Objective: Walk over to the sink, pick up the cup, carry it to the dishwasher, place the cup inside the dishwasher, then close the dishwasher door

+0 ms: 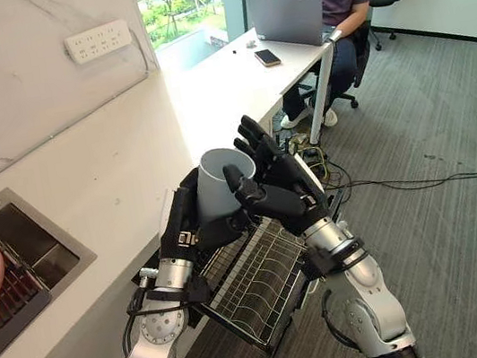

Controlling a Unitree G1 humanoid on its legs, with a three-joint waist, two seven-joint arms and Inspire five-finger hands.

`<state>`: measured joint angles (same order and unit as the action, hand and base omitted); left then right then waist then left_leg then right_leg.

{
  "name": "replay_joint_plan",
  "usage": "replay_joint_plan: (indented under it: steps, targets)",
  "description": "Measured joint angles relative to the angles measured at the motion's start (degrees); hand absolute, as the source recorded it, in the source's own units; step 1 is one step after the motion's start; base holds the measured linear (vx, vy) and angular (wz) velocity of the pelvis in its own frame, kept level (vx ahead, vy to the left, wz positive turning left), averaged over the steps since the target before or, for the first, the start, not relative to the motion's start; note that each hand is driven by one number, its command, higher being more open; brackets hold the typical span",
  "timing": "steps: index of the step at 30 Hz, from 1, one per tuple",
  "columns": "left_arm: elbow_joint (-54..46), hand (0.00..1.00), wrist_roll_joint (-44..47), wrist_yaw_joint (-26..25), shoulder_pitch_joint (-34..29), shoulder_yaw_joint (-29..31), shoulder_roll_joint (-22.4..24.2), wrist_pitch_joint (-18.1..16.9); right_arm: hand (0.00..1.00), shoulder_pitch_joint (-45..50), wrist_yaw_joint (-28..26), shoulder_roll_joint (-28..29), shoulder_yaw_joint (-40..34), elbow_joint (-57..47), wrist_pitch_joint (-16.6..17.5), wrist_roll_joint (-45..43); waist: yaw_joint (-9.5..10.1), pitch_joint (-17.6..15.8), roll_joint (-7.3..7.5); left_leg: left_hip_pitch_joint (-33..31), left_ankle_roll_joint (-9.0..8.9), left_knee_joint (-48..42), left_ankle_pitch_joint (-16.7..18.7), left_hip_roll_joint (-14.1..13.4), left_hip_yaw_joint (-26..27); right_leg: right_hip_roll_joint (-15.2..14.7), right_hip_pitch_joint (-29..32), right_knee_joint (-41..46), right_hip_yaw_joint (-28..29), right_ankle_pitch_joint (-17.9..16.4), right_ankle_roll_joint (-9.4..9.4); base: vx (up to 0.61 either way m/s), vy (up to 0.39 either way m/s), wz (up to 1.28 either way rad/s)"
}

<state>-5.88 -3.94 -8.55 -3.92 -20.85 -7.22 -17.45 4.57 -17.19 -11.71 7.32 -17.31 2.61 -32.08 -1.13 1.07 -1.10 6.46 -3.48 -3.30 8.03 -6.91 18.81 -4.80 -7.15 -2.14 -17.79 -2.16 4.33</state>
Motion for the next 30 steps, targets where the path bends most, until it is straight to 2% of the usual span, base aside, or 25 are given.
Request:
replay_joint_plan:
  steps: [9,13,23,30]
  targets:
    - [-1.54,0.0,4.69,0.26,0.0,-0.47,-0.03,-0.04,1.0,-0.61,-0.03,0.71,0.01,-0.67,0.04,-1.76,0.25,-0.18,0.4,-0.52,0.33,-0.06,0.42,1.45,-0.8,-1.35,0.18,-0.28,-0.15,1.18,0.53,-0.05,0.032,0.03]
    - [-3.32,0.0,6.17,0.35,0.03,-0.58,0.06,-0.43,1.0,-0.75,-0.66,0.72,0.04,-1.77,0.15,-1.63,0.22,-0.7,1.36,-1.03,0.87,-0.38,0.29,2.05,-0.92,-1.91,0.28,-0.85,-0.21,1.93,0.77,-0.06,0.019,0.01]
    - [-3.31,0.0,7.19,2.09,0.03,-0.52,0.0,-0.72,1.0,-0.9,-1.11,0.64,-0.47,-1.77,0.03,2.82,0.14,-0.86,1.67,-1.68,1.93,-0.36,-0.32,3.16,-1.7,-2.84,0.5,-0.87,-1.11,3.02,1.19,-0.06,0.006,0.04]
    - [-3.31,0.0,2.24,2.56,0.07,-0.69,-0.7,-4.12,1.0,-1.91,-0.29,0.68,-0.87,-1.76,-2.68,3.45,0.05,-1.4,2.52,-2.23,2.82,-0.36,-0.88,4.13,-1.81,-3.68,0.98,-0.9,-1.25,3.93,1.58,-0.07,0.006,0.01]
